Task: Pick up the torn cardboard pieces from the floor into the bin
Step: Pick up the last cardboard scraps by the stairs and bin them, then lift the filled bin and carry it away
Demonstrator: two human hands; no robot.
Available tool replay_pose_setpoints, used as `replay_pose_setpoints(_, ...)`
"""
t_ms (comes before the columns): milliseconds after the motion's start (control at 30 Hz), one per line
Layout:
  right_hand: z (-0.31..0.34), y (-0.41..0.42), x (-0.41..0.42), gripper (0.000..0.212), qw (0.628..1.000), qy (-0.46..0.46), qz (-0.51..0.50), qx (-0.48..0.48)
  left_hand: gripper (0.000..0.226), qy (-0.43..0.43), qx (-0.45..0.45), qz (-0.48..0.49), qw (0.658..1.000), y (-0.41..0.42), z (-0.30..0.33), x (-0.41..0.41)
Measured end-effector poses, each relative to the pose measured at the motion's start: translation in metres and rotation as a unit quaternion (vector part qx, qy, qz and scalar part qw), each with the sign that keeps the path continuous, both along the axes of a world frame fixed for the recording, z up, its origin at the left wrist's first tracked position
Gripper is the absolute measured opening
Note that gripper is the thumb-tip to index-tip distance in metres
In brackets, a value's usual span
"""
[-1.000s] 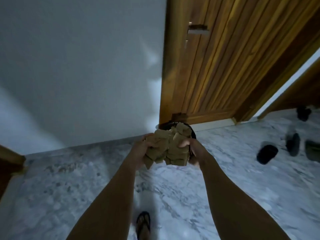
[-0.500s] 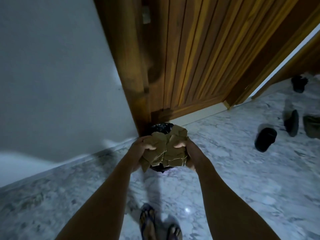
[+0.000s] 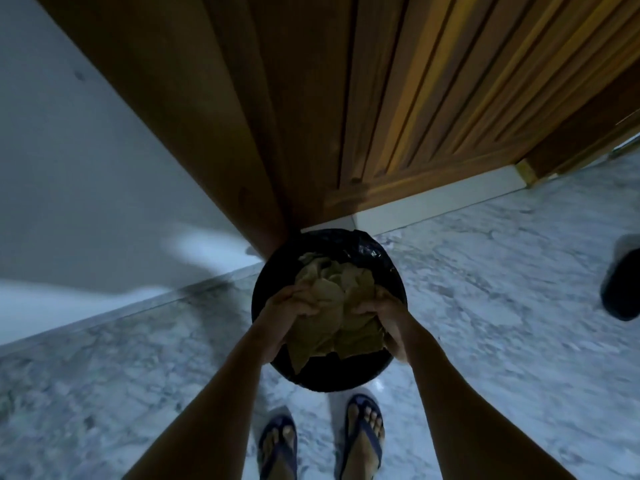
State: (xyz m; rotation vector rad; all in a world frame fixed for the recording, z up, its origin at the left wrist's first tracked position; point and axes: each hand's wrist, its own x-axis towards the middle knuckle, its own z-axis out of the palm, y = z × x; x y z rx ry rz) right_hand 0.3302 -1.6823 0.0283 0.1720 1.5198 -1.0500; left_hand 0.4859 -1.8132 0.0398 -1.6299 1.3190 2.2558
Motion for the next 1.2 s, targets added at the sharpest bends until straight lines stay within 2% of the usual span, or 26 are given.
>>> replay_pose_setpoints(67, -0.033, -0.005, -0.002, 0.072, 1.000, -0.008, -0.007, 0.022, 0.041, -0.006, 0.005, -0.012, 1.000, -0.005, -0.027, -0.006)
replay_pose_setpoints(167, -0.064, -0.009, 0.002, 0.055, 0.999, -0.010, 0.012, 0.030, 0.029, -0.007, 0.009, -0.040, 0.999, -0.008, -0.055, -0.013)
replay_pose_setpoints(233, -0.072, -0.007, 0.005, 0.067, 0.999, 0.003, 0.031, 0.037, 0.027, -0.028, 0.001, -0.068, 0.997, -0.007, -0.058, -0.017)
replay_pose_setpoints(333, -0.067, -0.005, 0.004, 0.108, 0.994, 0.054, 0.027, 0.090, 0.102, -0.077, -0.050, -0.149, 0.985, -0.005, -0.068, -0.009)
replay_pose_setpoints(367, -0.065, -0.003, 0.002, 0.112, 0.993, 0.058, 0.023, 0.104, 0.109, -0.079, -0.062, -0.162, 0.982, -0.006, -0.069, -0.006)
replay_pose_setpoints(400, -0.057, -0.003, 0.000, 0.108, 0.992, 0.052, 0.020, 0.114, 0.101, -0.070, -0.066, -0.162, 0.982, -0.008, -0.066, -0.003)
replay_pose_setpoints(500, -0.033, -0.002, -0.011, 0.074, 0.992, 0.056, 0.007, 0.114, 0.056, -0.059, -0.072, -0.116, 0.989, -0.015, -0.037, -0.003)
replay_pose_setpoints(567, -0.025, 0.001, -0.017, 0.055, 0.982, 0.133, -0.018, 0.134, 0.038, -0.129, -0.178, -0.125, 0.968, -0.021, -0.028, -0.001)
replay_pose_setpoints(633, -0.020, 0.007, -0.019, 0.044, 0.946, 0.272, 0.001, 0.178, 0.035, -0.207, -0.318, -0.135, 0.915, -0.028, -0.026, 0.002)
replay_pose_setpoints(700, -0.019, 0.014, -0.019, 0.044, 0.909, 0.355, 0.042, 0.215, 0.051, -0.254, -0.362, -0.125, 0.888, -0.033, -0.027, 0.006)
replay_pose_setpoints(800, -0.029, 0.023, -0.018, 0.059, 0.894, 0.331, 0.120, 0.279, 0.070, -0.310, -0.299, -0.147, 0.890, -0.038, -0.042, 0.013)
replay_pose_setpoints(867, -0.040, 0.028, -0.017, 0.059, 0.908, 0.259, 0.148, 0.293, 0.062, -0.313, -0.258, -0.170, 0.898, -0.039, -0.054, 0.017)
replay_pose_setpoints(933, -0.050, 0.033, -0.015, 0.053, 0.924, 0.214, 0.140, 0.285, 0.050, -0.312, -0.269, -0.191, 0.891, -0.040, -0.063, 0.019)
replay_pose_setpoints(1067, -0.062, 0.043, -0.014, 0.042, 0.941, 0.202, 0.081, 0.259, 0.047, -0.318, -0.257, -0.209, 0.888, -0.049, -0.078, 0.024)
replay_pose_setpoints(1200, -0.060, 0.060, -0.025, 0.020, 0.945, 0.202, 0.032, 0.253, 0.027, -0.273, -0.169, -0.134, 0.938, -0.058, -0.073, 0.029)
